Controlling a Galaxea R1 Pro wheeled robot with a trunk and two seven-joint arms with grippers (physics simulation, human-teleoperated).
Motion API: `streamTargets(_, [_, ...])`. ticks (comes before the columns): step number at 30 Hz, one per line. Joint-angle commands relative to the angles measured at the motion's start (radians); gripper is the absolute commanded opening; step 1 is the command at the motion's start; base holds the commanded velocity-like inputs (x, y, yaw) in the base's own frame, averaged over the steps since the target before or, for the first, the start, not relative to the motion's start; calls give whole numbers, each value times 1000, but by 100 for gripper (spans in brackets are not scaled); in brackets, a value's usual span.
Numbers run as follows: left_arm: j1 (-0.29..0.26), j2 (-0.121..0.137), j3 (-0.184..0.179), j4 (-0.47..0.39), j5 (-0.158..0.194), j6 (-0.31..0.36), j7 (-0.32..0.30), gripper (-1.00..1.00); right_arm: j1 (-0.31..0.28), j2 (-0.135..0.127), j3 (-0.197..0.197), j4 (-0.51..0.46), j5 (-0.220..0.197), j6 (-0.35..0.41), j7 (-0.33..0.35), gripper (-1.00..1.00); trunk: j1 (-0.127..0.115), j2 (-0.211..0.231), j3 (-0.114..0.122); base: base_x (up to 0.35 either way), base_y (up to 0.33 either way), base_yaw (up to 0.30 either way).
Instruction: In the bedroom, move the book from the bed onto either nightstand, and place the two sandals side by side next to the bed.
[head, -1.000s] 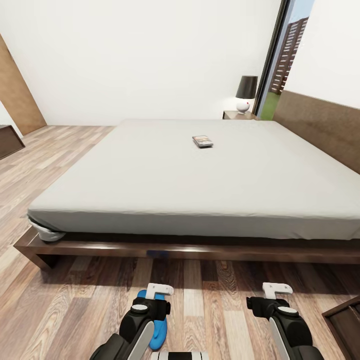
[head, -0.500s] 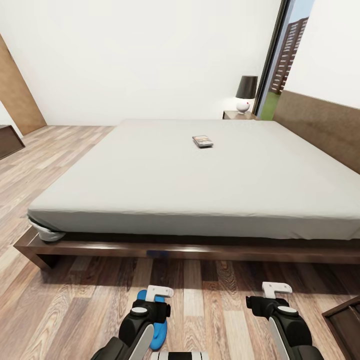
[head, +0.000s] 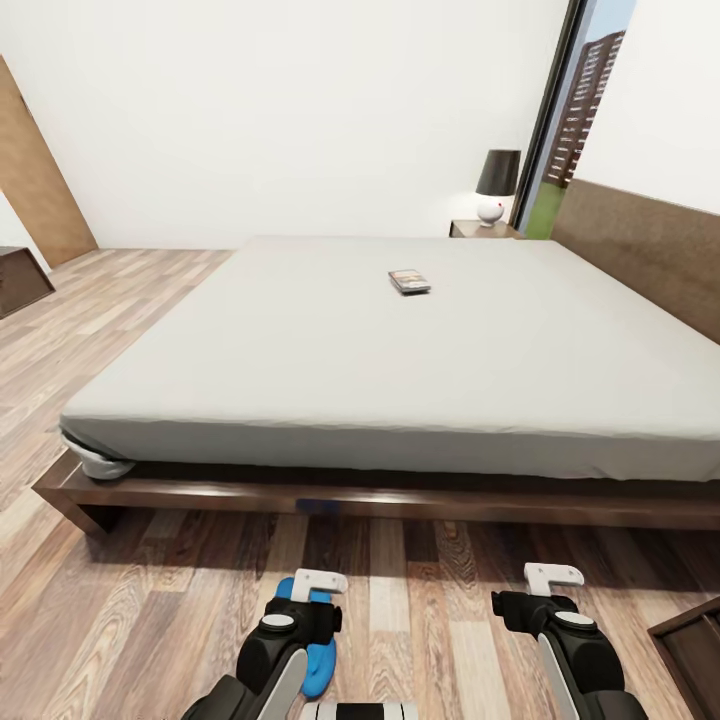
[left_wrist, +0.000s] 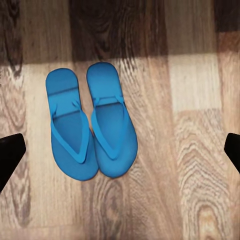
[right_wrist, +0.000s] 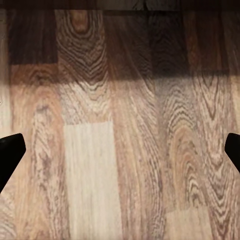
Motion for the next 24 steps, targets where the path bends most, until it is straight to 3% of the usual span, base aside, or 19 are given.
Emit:
streamTargets(1, [-1,0,-2,-1,10,2,10,100,0,0,0,-1,0,5,-2,100,0,0,-1,0,0,101])
streamTargets(24, [5,0,-2,-43,10,2,11,100,0,-3,1,-2,0,4,-1,100,0,0,-18,0,0,138])
